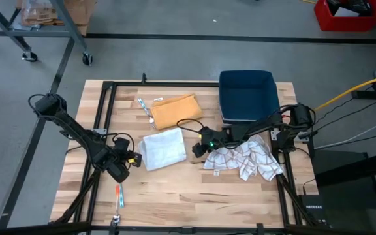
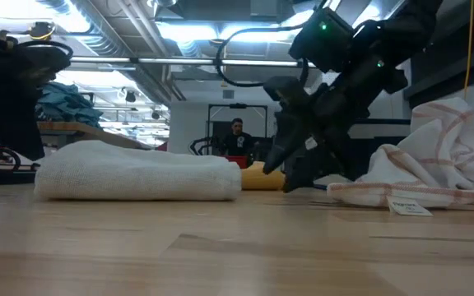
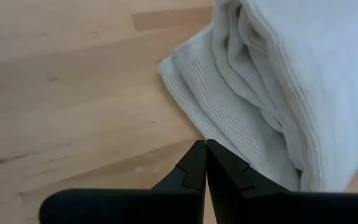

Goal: Fold towel
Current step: Stack the left folded white towel on top of the yellow towel

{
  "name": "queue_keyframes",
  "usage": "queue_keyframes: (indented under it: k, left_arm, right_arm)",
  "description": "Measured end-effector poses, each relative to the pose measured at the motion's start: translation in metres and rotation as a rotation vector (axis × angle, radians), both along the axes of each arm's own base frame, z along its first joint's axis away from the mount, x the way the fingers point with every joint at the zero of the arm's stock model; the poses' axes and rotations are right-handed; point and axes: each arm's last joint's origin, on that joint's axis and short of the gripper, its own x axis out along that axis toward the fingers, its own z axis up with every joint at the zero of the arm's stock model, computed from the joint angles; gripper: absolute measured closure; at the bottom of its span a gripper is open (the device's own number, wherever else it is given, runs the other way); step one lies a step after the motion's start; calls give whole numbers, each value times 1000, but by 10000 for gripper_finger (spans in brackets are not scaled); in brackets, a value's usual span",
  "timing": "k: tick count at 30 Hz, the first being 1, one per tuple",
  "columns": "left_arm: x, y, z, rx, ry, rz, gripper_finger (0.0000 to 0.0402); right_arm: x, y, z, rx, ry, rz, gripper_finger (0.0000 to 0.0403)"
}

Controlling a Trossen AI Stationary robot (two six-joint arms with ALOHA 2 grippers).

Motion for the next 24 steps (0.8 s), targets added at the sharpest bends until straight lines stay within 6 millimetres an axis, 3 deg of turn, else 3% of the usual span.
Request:
queue_keyframes:
  k: [13,24]
  left_arm:
    - [6,9,-2,70,143,-161,390]
    - [17,17,-1,17,95,-88,234]
  right_arm:
    - [7,-1,8,-23,-109,-10,207]
    - [7,-3,8,-108,-114,-67,207]
